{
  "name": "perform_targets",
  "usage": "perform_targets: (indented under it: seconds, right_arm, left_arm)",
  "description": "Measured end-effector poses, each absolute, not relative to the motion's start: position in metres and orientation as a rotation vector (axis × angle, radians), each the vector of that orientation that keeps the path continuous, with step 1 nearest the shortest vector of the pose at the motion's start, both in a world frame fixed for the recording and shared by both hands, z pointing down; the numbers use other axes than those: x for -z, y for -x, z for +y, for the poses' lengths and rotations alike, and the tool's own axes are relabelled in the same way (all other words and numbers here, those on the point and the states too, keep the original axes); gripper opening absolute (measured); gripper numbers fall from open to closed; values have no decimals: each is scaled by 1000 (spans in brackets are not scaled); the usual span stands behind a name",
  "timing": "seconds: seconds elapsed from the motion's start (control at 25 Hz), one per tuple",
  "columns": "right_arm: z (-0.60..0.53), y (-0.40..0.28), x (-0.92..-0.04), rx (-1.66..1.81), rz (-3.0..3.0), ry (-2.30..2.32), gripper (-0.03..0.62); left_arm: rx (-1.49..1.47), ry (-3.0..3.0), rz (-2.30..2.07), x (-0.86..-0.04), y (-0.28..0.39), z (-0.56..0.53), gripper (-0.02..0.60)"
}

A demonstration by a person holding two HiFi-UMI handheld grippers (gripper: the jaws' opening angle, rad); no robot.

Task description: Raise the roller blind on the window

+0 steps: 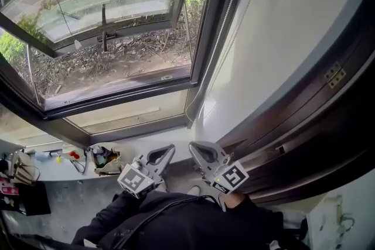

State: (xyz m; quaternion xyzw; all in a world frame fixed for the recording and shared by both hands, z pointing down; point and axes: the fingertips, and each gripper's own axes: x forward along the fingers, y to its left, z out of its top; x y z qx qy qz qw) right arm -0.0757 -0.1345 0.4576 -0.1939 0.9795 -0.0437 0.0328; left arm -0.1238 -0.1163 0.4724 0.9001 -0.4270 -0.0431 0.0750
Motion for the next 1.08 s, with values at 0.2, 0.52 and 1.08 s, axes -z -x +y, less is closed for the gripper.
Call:
perform_targets:
  seconds: [0.2,0.52,1.08]
  right_arm:
    - [-132,76,-452,109,3017,570,5]
    - [-132,74,-454,102,3036,573,5]
    - [-128,76,-451,74,3049,554,5]
  left_arm:
    - [126,-2713,-1266,-471,118,-115,6]
    - [116,-2723,-1242,-470,112,-115,6]
    - [124,-2725,-1242,-469,111,-114,6]
